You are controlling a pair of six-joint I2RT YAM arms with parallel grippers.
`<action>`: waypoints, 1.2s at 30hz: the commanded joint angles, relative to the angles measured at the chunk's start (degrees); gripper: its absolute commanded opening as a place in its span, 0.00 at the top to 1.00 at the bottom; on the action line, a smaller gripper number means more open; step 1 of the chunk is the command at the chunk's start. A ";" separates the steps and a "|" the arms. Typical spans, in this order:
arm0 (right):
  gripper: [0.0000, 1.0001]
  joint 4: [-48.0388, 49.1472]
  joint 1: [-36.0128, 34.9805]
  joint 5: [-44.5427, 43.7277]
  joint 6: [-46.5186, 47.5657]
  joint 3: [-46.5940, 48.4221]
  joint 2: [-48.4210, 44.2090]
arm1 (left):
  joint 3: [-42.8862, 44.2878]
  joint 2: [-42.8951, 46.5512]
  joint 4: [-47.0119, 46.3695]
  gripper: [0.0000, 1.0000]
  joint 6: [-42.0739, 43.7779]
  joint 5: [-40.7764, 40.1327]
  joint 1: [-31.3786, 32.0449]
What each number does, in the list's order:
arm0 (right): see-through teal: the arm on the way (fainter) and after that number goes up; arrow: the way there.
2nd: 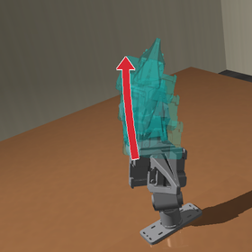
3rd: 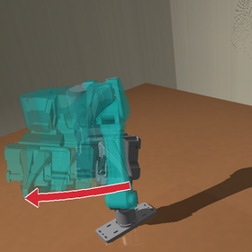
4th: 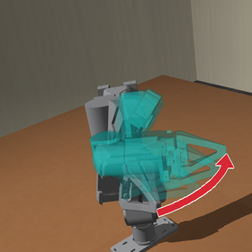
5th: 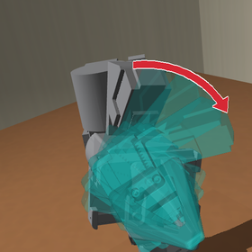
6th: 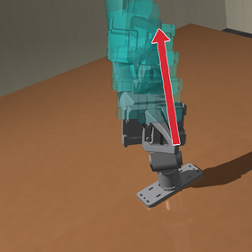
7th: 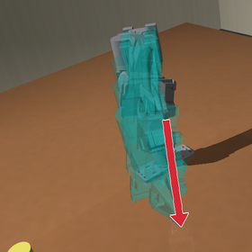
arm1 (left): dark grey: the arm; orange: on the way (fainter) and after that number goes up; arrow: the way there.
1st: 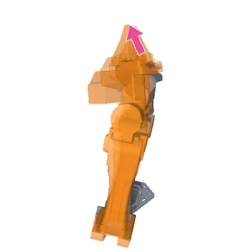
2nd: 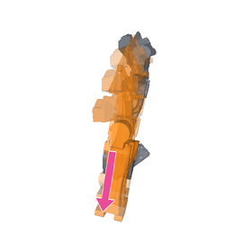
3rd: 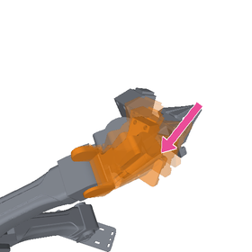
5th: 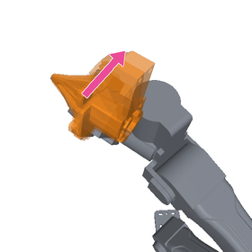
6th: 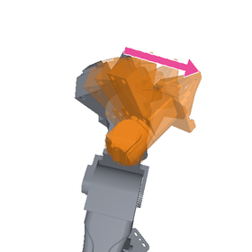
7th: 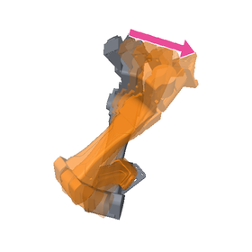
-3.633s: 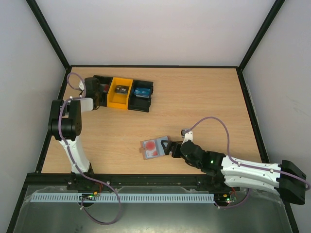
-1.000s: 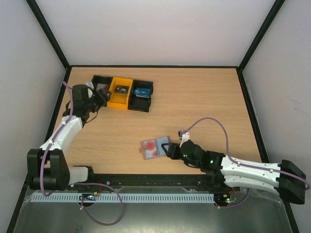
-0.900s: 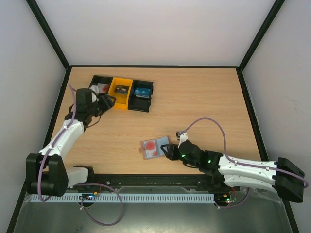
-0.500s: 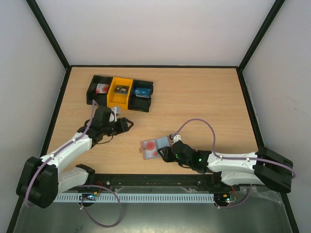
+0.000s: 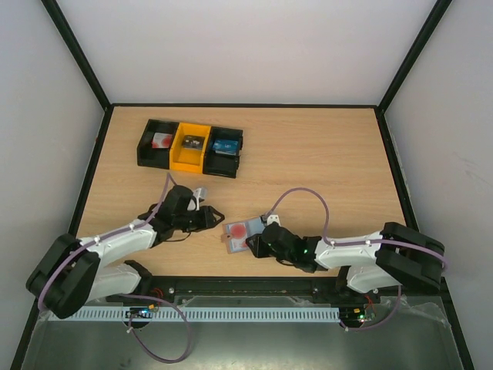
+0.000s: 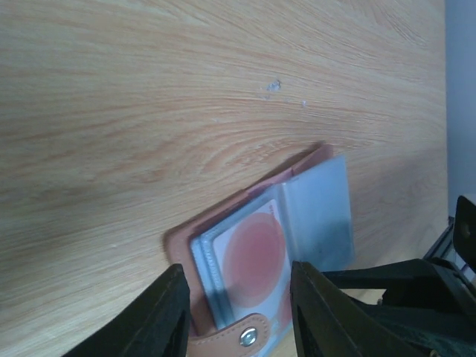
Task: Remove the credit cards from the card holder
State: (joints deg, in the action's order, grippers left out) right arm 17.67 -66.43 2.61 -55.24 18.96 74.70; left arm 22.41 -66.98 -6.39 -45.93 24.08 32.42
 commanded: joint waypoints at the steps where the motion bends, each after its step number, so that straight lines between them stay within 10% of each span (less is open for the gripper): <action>1: 0.74 1.67 0.15 -2.21 1.21 2.09 1.34 | -0.09 -4.09 -5.80 0.64 -2.02 0.97 2.71; 12: 0.77 1.11 0.73 -4.37 2.61 4.33 5.25 | -0.54 -15.58 -13.81 0.96 -3.47 -0.88 7.20; 36: 0.81 11.45 4.81 4.27 -1.31 0.88 9.41 | -3.63 -20.09 -16.96 0.97 -4.69 -3.16 8.17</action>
State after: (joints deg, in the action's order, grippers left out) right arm 25.36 -62.26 5.08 -54.92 21.12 83.24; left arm 20.53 -85.08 -25.80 -50.59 22.92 39.94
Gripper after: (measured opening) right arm 0.208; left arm 0.028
